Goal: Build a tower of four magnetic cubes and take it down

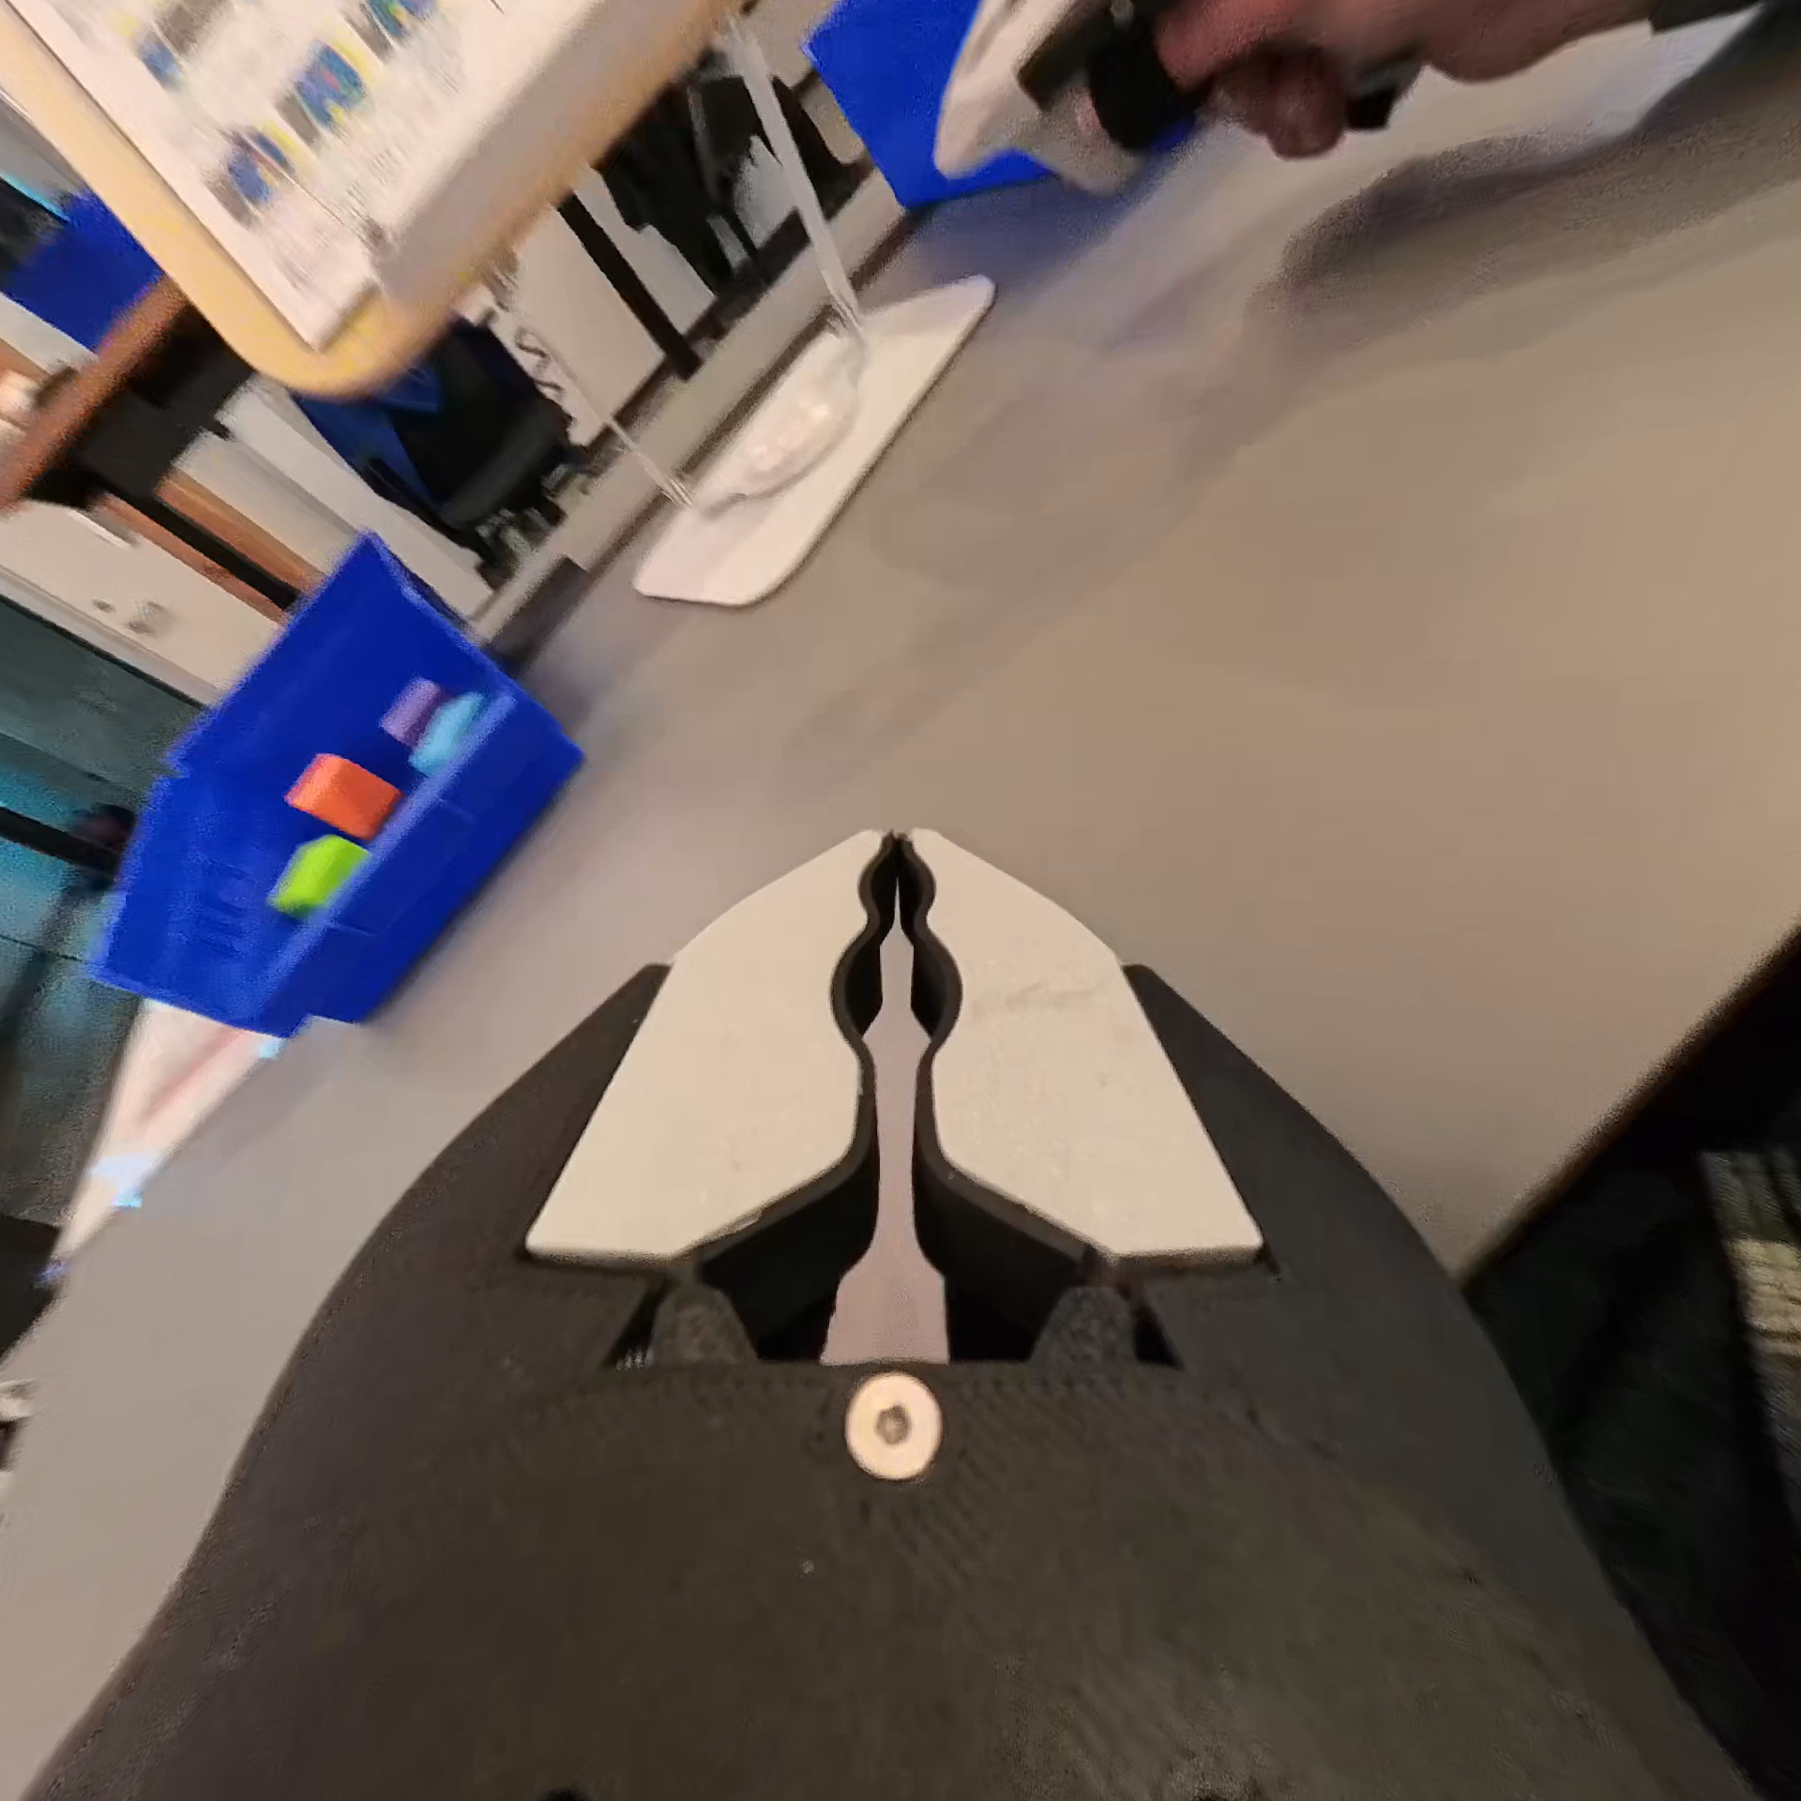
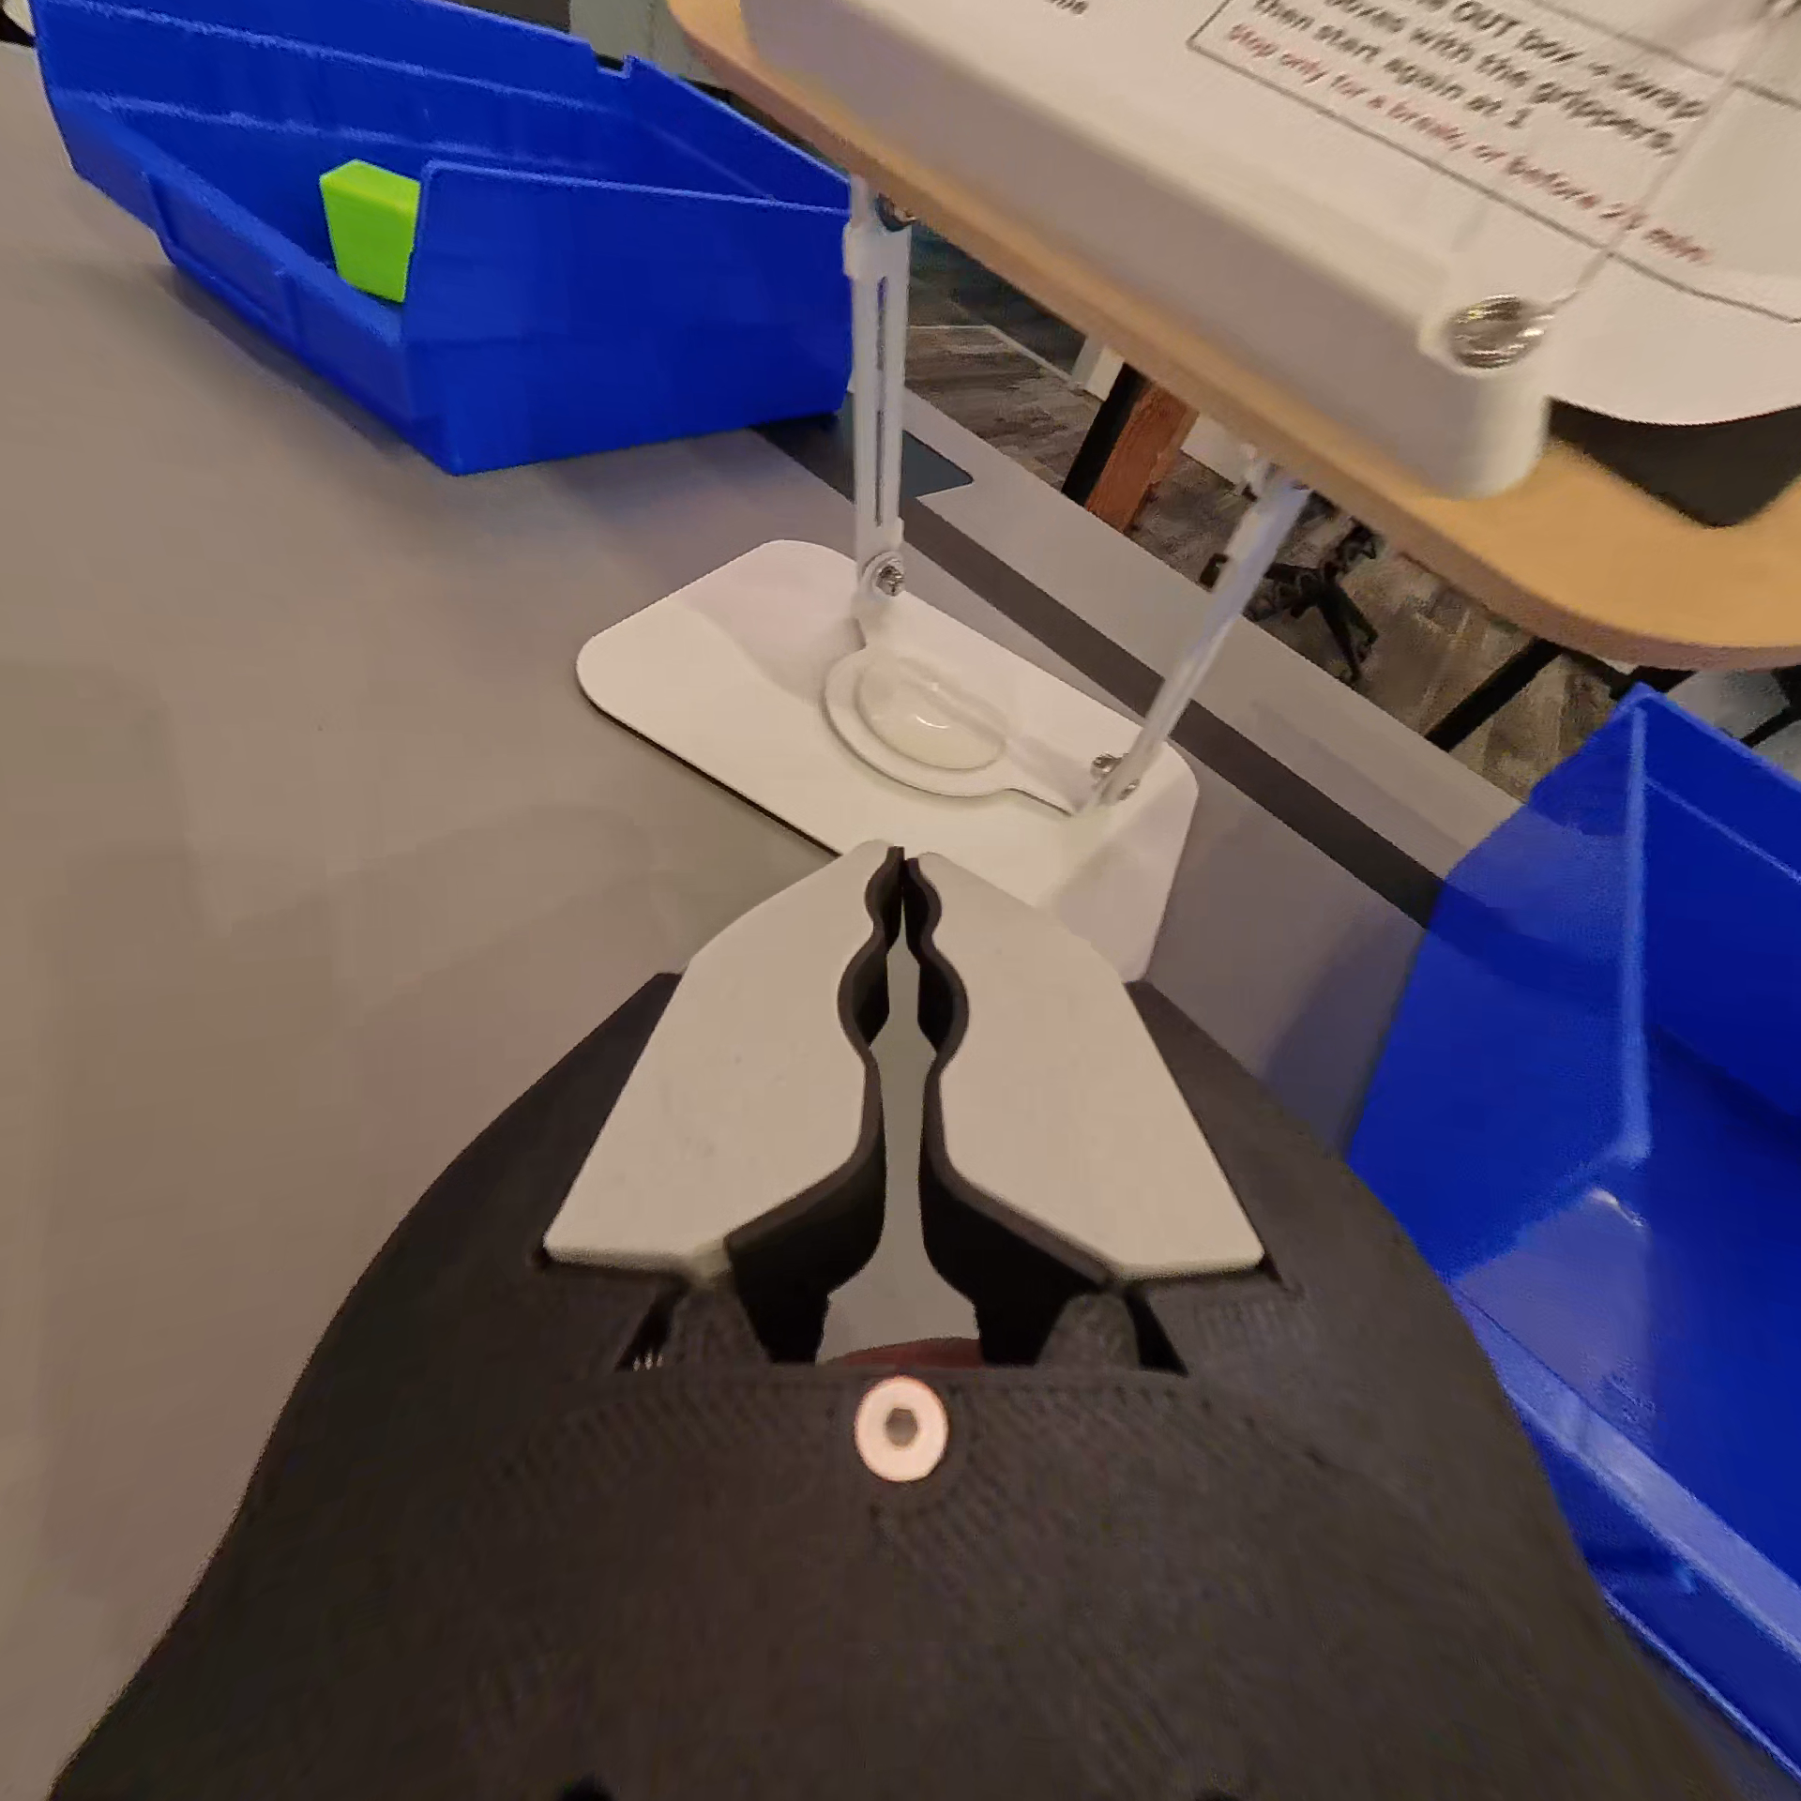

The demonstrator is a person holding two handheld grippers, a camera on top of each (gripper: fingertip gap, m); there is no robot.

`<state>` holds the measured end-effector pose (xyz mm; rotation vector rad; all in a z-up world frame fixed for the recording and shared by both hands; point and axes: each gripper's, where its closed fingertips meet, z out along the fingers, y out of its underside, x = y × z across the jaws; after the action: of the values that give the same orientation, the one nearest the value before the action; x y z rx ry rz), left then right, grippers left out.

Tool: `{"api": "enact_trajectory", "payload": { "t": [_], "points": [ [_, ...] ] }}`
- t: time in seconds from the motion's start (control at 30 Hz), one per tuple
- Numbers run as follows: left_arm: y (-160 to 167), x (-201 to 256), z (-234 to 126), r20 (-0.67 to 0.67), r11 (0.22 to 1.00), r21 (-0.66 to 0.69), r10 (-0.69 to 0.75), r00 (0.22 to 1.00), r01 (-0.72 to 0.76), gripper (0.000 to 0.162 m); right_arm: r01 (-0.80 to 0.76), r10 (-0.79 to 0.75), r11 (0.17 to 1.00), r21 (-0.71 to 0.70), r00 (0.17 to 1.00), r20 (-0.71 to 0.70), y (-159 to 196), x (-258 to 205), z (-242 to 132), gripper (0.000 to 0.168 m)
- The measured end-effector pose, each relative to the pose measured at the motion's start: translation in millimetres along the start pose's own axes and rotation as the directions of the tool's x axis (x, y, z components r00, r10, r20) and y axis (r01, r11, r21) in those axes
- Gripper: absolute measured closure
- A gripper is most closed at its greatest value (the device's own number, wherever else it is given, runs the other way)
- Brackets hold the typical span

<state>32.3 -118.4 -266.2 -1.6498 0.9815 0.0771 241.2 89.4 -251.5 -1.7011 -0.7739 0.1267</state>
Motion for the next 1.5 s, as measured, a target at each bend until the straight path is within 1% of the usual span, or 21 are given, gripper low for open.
{"api": "enact_trajectory", "payload": {
  "t": [0.03,0.17,0.37,0.5,0.6,0.67,0.77,0.83,0.9,0.93,1.03,1.17,1.23,1.5],
  "points": [
    [-7.7,-9.6,2.8,0.02,1.0,0.002,0.019,1.0,-0.019,0.162,0.006,-0.006,1.0,-0.003,1.0,0.006,0.5,-3.4,3.7,0.168],
    [-33.0,-42.5,30.9,0.049,0.999,0.047,0.02,0.999,-0.023,0.162,0.035,-0.035,0.999,-0.001,0.999,0.011,-0.3,-11.8,17.5,0.168],
    [-69.4,-71.3,94.7,0.061,0.986,0.168,-0.012,0.998,0.001,0.162,0.083,-0.083,0.996,0.028,0.997,0.007,-5.6,-15.1,32.8,0.168],
    [-89.6,-86.1,141.7,0.077,0.976,0.219,-0.006,0.997,-0.011,0.161,0.114,-0.114,0.993,0.037,0.993,0.0,-8.9,-16.6,44.3,0.168],
    [-95.2,-90.5,173.6,0.072,0.974,0.225,0.001,0.997,-0.017,0.162,0.155,-0.154,0.987,0.035,0.988,-0.022,-11.0,-15.9,51.7,0.168],
    [-99.2,-92.8,188.6,0.09,0.966,0.258,-0.002,0.996,-0.022,0.162,0.138,-0.138,0.989,0.046,0.99,-0.008,-11.5,-15.8,50.7,0.168],
    [-97.3,-100.3,210.0,0.088,0.951,0.292,-0.133,0.987,0.102,0.162,0.138,-0.136,0.988,0.065,0.99,-0.03,-13.9,-8.9,45.6,0.168],
    [-86.2,-104.9,225.5,0.099,0.956,0.243,-0.195,0.976,0.166,0.162,0.124,-0.122,0.99,0.068,0.992,-0.033,-13.7,-8.4,42.9,0.168],
    [-79.2,-104.3,230.6,0.076,0.949,0.219,-0.246,0.966,0.225,0.162,0.116,-0.114,0.991,0.064,0.993,-0.035,-12.7,-8.5,41.9,0.168],
    [-76.2,-106.3,230.7,0.087,0.947,0.209,-0.266,0.96,0.244,0.162,0.116,-0.113,0.991,0.065,0.993,-0.043,-13.0,-7.1,41.5,0.168],
    [-66.5,-117.5,232.0,0.154,0.955,0.175,-0.267,0.951,0.24,0.162,0.083,-0.079,0.995,0.058,0.995,-0.054,-10.4,-1.6,41.8,0.168],
    [-46.8,-132.5,235.1,0.229,0.953,0.112,-0.301,0.926,0.282,0.162,0.032,-0.027,0.998,0.051,0.996,-0.083,-7.6,9.6,40.3,0.168],
    [-41.9,-141.0,233.0,0.27,0.95,0.107,-0.312,0.911,0.293,0.162,0.032,-0.028,0.998,0.05,0.995,-0.091,-7.1,11.3,40.1,0.168],
    [-34.2,-149.2,231.8,0.301,0.952,0.095,-0.305,0.904,0.29,0.162,0.081,-0.078,0.996,0.048,0.995,-0.07,-7.6,2.8,41.4,0.168]
  ]
}}
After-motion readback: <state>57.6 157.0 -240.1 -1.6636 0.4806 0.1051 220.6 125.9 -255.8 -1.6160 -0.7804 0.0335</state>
